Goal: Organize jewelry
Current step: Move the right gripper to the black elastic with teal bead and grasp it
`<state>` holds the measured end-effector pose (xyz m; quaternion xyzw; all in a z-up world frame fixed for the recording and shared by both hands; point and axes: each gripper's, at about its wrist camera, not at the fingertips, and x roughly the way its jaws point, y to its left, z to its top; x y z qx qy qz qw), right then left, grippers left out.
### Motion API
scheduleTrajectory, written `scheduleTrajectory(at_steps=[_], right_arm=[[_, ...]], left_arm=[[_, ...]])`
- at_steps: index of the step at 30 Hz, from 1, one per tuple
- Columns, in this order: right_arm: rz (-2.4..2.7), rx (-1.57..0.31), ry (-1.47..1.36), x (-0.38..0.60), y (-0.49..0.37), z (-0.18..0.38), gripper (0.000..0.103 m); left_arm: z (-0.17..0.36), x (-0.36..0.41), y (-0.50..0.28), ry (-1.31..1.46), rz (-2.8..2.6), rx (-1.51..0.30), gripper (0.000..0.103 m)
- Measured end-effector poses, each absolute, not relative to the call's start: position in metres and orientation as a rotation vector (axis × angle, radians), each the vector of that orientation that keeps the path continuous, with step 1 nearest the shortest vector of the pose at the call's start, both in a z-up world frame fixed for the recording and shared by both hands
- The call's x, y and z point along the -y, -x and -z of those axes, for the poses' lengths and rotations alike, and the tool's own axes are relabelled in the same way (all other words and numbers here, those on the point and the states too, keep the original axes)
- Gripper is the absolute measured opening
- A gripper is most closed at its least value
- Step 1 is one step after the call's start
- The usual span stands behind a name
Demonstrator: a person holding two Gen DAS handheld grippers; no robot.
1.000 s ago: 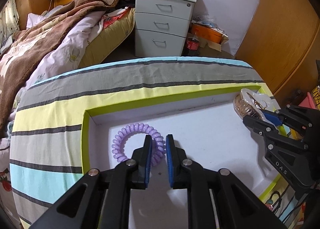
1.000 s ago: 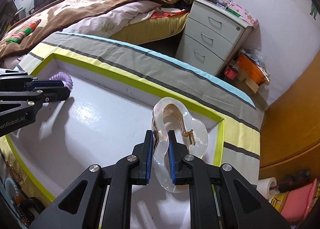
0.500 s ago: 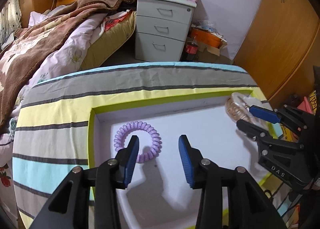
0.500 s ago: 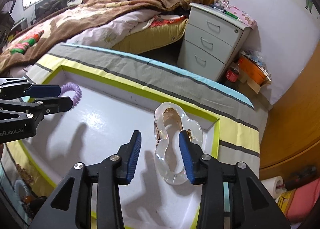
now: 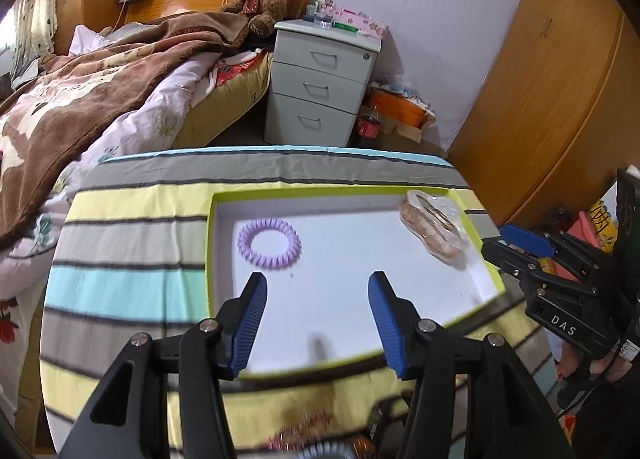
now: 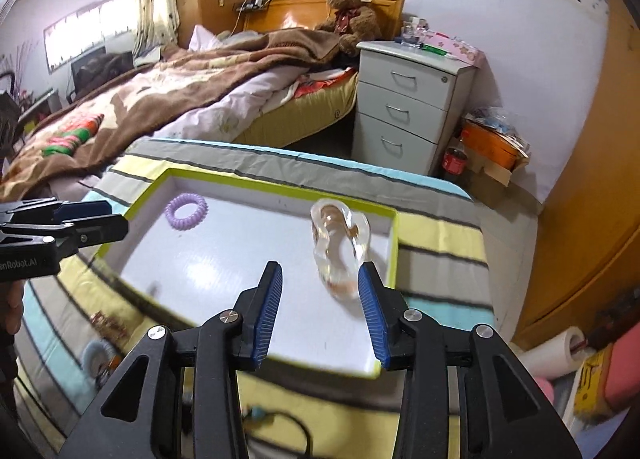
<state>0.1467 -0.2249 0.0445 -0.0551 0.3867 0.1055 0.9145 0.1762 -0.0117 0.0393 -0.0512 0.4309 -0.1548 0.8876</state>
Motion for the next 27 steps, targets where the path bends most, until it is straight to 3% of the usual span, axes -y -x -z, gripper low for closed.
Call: scheduleTrajectory(at_steps=[15,27], right_arm=[[-0.268,-0.865,0.019,0.235,-0.075,-0.009,0.041],[-0.242,-0.936,-0.015,0.203,-0.083,0.019,0.041]], left_arm=[[-0.029,-0.020,-0.099,0.166,0.309,-0.887,0.058],[-0.010,-0.042,-0.076,0.204,0.278,-0.918,0.058]])
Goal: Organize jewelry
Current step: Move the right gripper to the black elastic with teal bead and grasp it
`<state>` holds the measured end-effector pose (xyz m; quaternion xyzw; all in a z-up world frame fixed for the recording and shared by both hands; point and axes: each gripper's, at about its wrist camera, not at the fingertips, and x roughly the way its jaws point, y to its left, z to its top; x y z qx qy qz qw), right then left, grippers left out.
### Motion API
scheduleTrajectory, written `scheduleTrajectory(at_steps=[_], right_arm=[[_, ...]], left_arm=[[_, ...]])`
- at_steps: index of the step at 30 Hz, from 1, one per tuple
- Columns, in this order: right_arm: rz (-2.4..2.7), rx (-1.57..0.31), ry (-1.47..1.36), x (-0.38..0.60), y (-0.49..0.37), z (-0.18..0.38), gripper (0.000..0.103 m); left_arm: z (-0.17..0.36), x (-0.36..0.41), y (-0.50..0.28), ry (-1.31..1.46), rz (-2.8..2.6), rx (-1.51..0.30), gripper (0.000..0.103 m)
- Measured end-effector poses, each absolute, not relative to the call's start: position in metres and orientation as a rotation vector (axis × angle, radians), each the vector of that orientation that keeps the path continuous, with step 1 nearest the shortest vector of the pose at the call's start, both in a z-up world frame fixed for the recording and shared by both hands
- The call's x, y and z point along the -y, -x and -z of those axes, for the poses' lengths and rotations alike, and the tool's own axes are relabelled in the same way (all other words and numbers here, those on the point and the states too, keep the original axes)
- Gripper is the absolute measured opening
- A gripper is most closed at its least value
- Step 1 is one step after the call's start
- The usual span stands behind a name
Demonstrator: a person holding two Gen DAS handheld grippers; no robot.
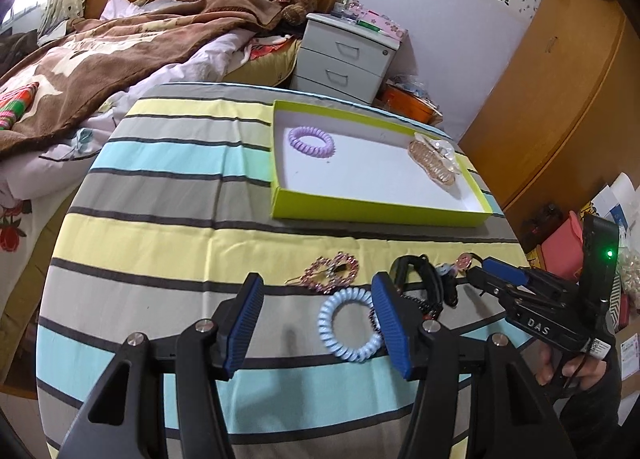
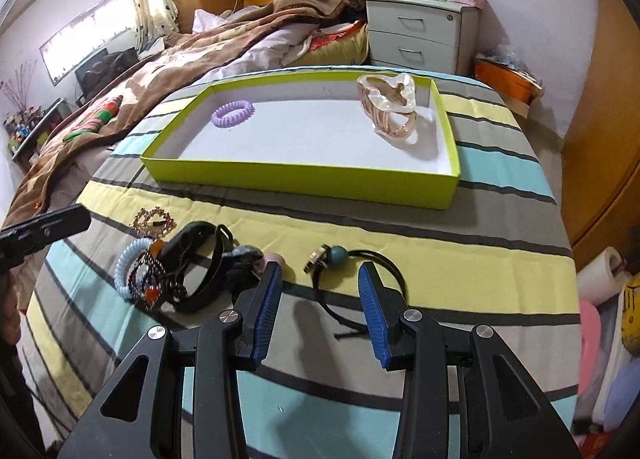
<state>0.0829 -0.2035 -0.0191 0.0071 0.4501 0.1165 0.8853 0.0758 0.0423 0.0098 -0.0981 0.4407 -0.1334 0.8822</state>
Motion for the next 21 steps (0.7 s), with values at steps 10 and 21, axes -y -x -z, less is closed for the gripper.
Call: scheduleTrajectory(at_steps=[10,21], right_arm=[[-0.134,-0.940,0.019,0.195,-0.091,0.027,0.041],[-0.089,-0.919,-0.004,0.210,-0.086,0.026,0.010]], left_arm=[[-0.002,-0.049,-0.072,0.223,0.281,-0.928,0.058],[0.004,-0.046,-0.071,0.208,0.284,-0.950,0.058]])
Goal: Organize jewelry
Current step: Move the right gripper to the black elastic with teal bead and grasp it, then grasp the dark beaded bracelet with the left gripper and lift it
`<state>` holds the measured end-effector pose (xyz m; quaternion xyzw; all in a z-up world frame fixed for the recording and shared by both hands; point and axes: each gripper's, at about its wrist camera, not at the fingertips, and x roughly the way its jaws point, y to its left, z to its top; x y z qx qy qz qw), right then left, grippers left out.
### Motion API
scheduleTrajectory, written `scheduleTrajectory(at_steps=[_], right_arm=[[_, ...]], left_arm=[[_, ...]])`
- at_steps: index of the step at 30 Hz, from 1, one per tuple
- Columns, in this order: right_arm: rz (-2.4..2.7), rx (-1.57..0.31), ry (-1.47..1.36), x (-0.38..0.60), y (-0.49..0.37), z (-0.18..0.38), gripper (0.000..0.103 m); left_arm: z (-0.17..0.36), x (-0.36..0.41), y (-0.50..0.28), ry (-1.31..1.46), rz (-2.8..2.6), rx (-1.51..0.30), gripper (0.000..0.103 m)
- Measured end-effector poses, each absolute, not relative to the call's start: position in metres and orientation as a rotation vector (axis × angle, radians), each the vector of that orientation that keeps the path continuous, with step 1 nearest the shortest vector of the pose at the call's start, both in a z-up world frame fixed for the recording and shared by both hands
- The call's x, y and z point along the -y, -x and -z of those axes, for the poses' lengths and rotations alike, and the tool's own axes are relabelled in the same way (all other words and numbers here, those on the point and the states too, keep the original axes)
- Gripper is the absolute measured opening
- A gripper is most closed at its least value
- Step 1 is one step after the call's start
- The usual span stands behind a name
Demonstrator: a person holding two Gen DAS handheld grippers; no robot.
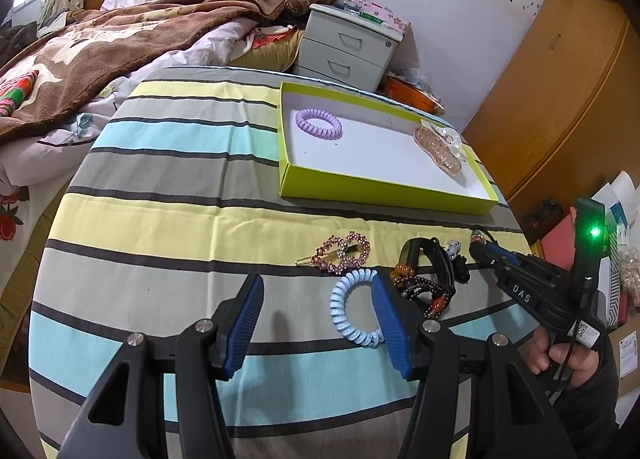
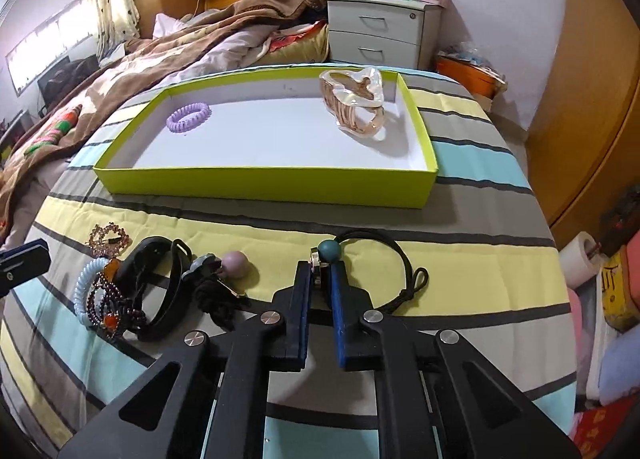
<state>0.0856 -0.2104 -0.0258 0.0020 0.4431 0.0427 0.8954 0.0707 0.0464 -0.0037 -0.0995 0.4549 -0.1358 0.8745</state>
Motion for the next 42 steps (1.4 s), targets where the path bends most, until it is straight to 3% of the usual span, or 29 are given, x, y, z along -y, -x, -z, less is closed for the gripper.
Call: scheduleTrajectory(at_steps=[11,22,40,42], right_arm=[[-0.083,-0.865,-0.053,0.230,-0.064,0.012,0.010],[-0.097,-0.824,-0.071,0.238,-0.046,0.001,0.010],[-0.122,-0.816,-0.097,0.244,-0.042,0.004,0.010],[-0.122,-0.815,-0.098,0.244,-0.042,0.003,0.010]], left_arm=[[0.014,-0.028,-0.071,0.126,0.283,-1.001,0.058],[-0.010,0.032,-0.047,-0.006,0.511,-0.911,0.058],[0.009,0.075,-0.057,-0.152,0.526,-0.953,0.058],[0.009,0.076,-0.058,-0.172,0.505,-0.946,0.049]])
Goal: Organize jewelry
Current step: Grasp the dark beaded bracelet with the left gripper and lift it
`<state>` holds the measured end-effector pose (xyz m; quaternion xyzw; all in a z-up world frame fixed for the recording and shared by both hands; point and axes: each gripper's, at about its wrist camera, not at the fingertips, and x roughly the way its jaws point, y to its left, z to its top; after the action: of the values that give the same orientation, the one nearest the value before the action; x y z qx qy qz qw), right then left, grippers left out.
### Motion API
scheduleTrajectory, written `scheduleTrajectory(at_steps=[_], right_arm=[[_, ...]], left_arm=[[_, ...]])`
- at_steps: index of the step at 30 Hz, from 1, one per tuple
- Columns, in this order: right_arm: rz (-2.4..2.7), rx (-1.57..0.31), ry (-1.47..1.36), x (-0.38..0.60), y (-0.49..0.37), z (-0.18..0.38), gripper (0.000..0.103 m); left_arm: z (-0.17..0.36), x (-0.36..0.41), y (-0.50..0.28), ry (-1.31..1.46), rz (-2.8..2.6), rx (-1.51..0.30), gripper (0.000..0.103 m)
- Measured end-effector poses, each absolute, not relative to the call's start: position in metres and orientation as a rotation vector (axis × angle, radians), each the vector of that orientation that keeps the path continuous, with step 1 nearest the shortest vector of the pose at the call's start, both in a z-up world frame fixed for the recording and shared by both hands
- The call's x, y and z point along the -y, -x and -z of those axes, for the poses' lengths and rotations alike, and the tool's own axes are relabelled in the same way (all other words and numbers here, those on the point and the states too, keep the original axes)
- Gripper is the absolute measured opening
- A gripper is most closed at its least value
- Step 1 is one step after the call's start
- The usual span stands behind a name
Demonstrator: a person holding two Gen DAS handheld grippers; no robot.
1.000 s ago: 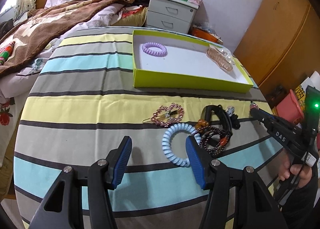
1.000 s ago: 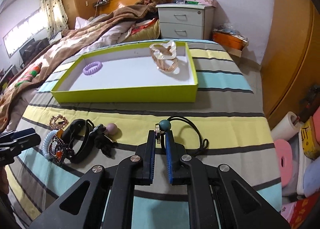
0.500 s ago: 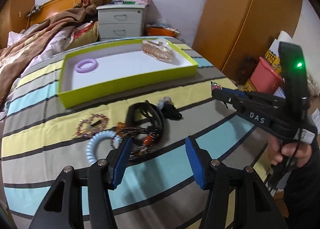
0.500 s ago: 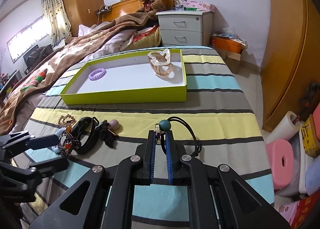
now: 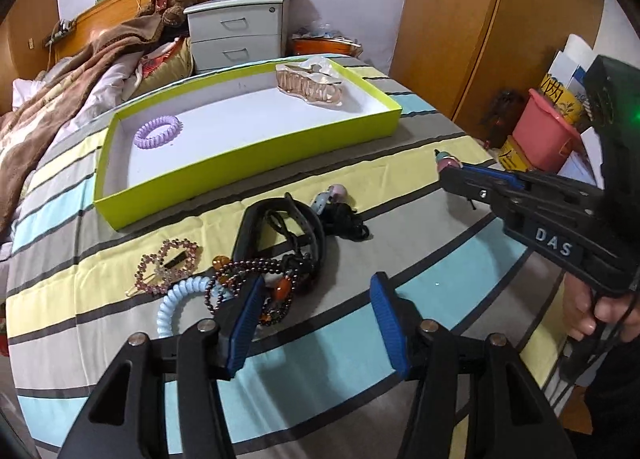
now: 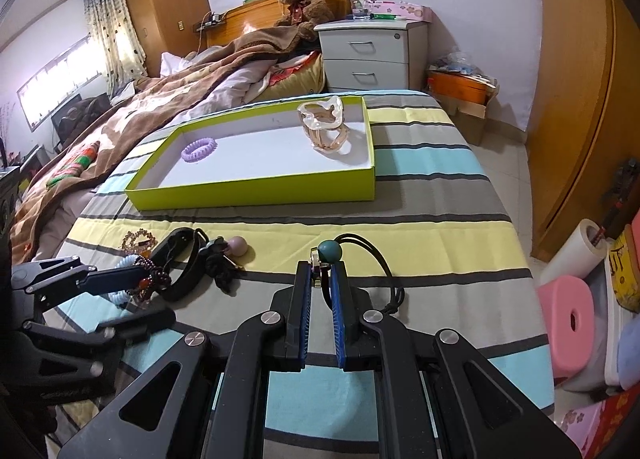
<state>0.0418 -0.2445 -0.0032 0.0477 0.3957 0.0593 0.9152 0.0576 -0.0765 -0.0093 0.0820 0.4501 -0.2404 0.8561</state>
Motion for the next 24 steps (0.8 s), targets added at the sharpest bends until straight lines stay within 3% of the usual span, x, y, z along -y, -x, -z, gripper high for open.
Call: scheduleTrajectory(at_steps=[2,5,18,19,20,24], right_arm=[[-0.122,-0.814,-0.099,0.245,-0.041,0.003,0.010],[-0.122,-0.815,-0.098,0.244,-0.041,0.003,0.010],[-0.122,-0.814,-0.097,0.245,-0.041,0.003,0.010],[-0.120,-0.814,-0.096,0.245,-0.041,0.003,0.010],[-0.120,-0.814,-0.097,0.245,-0.041,0.003,0.010],[-0.119,-0.816,-0.095,0.244,-0.040,0.002,0.010]], left_arm=[[0.009,0.075,-0.058,-0.197,0.473,-0.937,0.034],[0.009,0.070,-0.061,-0.192,0.459,-0.940,0.025],[0.012,0.090,-0.052,-0.394,0.419,-0.896,0.024],[0.012,0.090,-0.052,-0.394,0.417,-0.896,0.022],[0.011,0.089,-0.053,-0.386,0.415,-0.896,0.013],[0.009,0.083,-0.057,-0.327,0.424,-0.904,0.012]])
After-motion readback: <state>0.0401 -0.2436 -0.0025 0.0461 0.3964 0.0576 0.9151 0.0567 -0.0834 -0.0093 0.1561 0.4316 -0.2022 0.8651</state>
